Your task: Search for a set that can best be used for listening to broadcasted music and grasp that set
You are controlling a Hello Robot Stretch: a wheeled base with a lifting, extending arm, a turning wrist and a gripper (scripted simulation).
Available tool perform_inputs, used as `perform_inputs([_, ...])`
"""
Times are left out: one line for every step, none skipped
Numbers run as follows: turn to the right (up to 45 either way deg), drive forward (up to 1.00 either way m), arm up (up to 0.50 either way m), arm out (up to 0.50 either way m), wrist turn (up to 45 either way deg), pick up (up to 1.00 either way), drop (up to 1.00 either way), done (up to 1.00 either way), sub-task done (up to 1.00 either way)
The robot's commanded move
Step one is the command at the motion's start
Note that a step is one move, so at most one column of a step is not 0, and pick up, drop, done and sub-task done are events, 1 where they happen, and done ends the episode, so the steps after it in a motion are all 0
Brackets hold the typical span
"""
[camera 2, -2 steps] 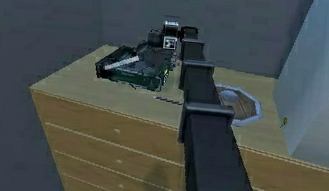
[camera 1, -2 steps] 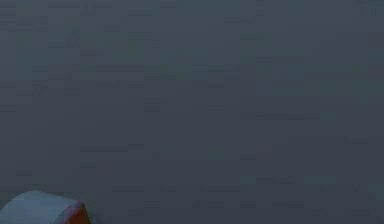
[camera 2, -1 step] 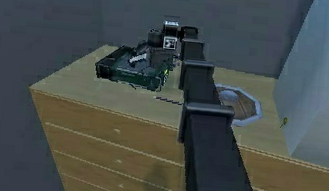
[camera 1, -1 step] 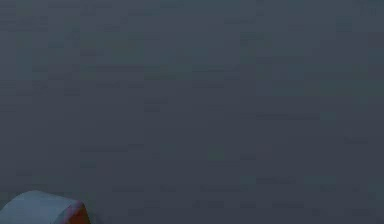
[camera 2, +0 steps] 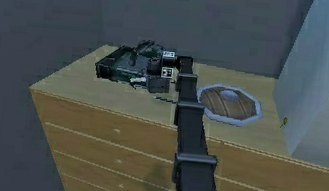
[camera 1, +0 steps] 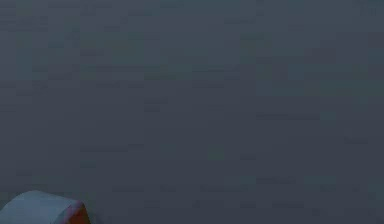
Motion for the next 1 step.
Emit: perform_inputs([0.0,0.0,0.0,0.0,0.0,1.0,0.0,0.0,0.0])
